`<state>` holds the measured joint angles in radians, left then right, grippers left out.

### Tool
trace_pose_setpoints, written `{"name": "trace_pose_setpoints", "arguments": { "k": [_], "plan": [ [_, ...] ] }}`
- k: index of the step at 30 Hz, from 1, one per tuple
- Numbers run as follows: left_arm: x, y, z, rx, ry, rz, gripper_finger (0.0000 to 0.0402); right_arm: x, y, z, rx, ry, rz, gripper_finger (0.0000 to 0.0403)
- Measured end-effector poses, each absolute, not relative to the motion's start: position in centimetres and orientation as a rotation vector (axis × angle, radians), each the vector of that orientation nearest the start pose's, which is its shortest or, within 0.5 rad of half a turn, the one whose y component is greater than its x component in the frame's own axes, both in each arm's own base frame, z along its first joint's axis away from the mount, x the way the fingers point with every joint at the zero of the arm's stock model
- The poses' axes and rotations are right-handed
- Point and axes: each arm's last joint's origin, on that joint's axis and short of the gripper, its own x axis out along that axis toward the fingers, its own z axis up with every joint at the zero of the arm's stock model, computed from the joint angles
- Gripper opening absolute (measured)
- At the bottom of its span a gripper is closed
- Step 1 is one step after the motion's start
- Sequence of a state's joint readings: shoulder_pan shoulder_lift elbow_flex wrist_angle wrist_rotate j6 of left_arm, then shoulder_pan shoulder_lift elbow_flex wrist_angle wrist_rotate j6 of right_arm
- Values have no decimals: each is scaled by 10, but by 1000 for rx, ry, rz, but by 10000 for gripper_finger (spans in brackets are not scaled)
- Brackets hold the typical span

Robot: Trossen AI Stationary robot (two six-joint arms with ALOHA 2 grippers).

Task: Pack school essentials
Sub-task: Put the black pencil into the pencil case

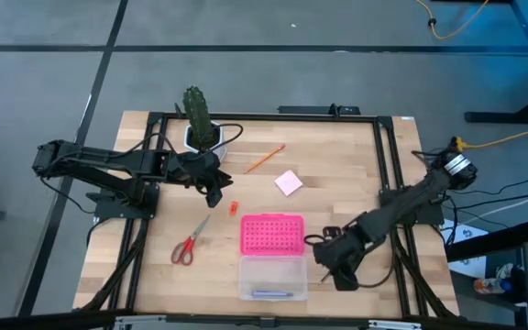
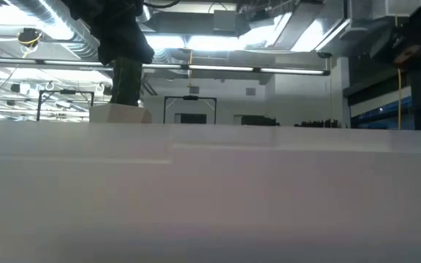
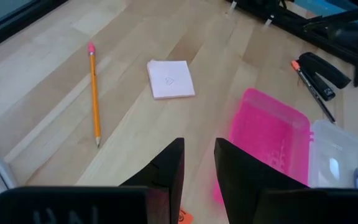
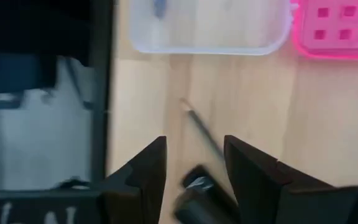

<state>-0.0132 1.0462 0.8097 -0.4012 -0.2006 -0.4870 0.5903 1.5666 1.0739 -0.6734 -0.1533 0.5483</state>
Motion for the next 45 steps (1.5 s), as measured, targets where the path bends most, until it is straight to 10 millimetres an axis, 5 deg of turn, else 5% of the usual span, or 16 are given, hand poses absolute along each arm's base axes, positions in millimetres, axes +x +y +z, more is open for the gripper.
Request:
{"name": "trace_pose_setpoints", "arguments": {
  "k": [9, 24, 30, 36, 45],
  "plan": [
    [217, 3, 275, -400, 579, 332, 83, 256, 185, 162, 172, 1518, 344, 162],
    [217, 3, 275, -400, 579, 332, 83, 256, 196, 126, 49, 1580, 256, 117],
    [217, 3, 276, -400, 579, 332, 83, 259, 193, 126, 35, 1572, 210, 106],
    [217, 3, 276, -400, 579, 332, 83, 266, 186, 133, 117, 1620, 81, 18],
    [217, 4, 276, -390, 572, 356, 83, 271, 169, 149, 147, 1670, -180, 2]
  ]
}}
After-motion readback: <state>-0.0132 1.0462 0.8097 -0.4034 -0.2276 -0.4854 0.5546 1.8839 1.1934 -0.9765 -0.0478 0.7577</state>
